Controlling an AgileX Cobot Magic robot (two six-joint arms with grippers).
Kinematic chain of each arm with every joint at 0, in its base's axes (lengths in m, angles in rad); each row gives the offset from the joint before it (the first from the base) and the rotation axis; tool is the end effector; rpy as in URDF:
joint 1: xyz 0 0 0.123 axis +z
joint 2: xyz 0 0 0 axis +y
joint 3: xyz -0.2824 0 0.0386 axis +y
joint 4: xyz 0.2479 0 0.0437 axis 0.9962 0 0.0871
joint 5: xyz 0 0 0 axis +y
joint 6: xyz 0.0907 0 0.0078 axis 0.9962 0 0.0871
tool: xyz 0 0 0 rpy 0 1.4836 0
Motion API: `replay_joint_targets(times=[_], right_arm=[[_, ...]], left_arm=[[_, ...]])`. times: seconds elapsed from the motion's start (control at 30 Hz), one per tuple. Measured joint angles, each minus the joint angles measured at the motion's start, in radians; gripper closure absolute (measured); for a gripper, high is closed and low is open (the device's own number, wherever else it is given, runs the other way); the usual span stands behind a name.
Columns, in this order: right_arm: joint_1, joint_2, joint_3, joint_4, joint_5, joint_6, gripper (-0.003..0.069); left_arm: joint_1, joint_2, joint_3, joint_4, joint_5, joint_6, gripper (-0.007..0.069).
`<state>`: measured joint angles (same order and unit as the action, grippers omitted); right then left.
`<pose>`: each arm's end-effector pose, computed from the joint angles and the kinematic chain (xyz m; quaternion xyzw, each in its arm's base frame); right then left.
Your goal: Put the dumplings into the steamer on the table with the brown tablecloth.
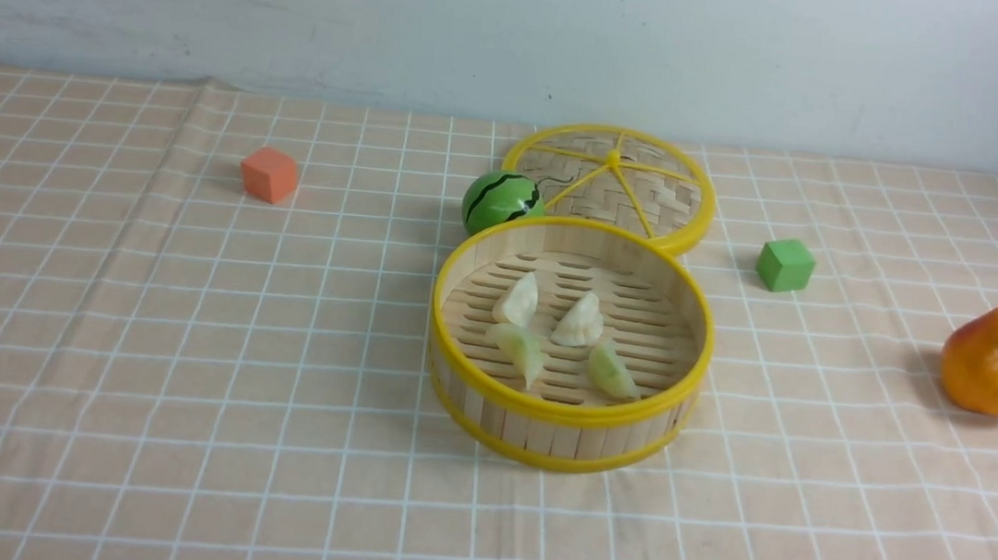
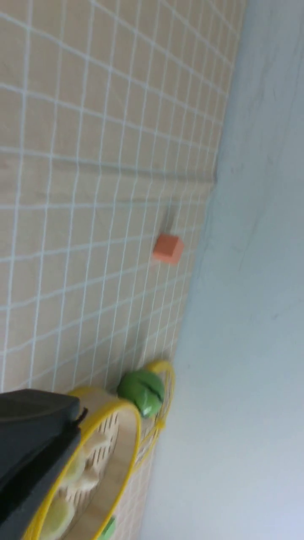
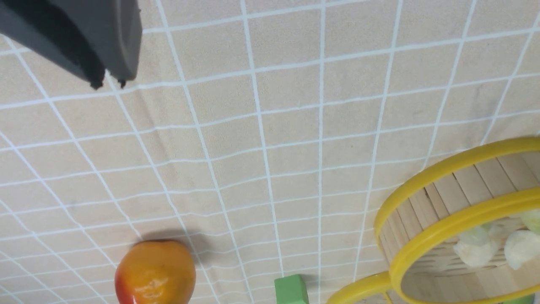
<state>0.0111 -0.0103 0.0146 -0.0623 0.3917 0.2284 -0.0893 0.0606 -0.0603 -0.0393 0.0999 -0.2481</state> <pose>0.0520 -0.0016 0.1736 0.0714 0.8040 0.0441 0.5886 0.0591 -0.0057 0.2210 -0.0689 0.7083 -0.1328 0.6898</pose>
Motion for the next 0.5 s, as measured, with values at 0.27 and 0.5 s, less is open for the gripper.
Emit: replay_joint_targets(times=[0.27, 0.5], right_arm=[[0.000, 0.000, 0.000, 0.000, 0.000, 0.000, 0.0606], [0.000, 0.000, 0.000, 0.000, 0.000, 0.000, 0.0596]], left_arm=[[0.144, -0.071, 0.087, 0.025, 0.112, -0.009, 0.0638], [0.152, -0.071, 0.091, 0.039, 0.266, 0.053, 0.0638]])
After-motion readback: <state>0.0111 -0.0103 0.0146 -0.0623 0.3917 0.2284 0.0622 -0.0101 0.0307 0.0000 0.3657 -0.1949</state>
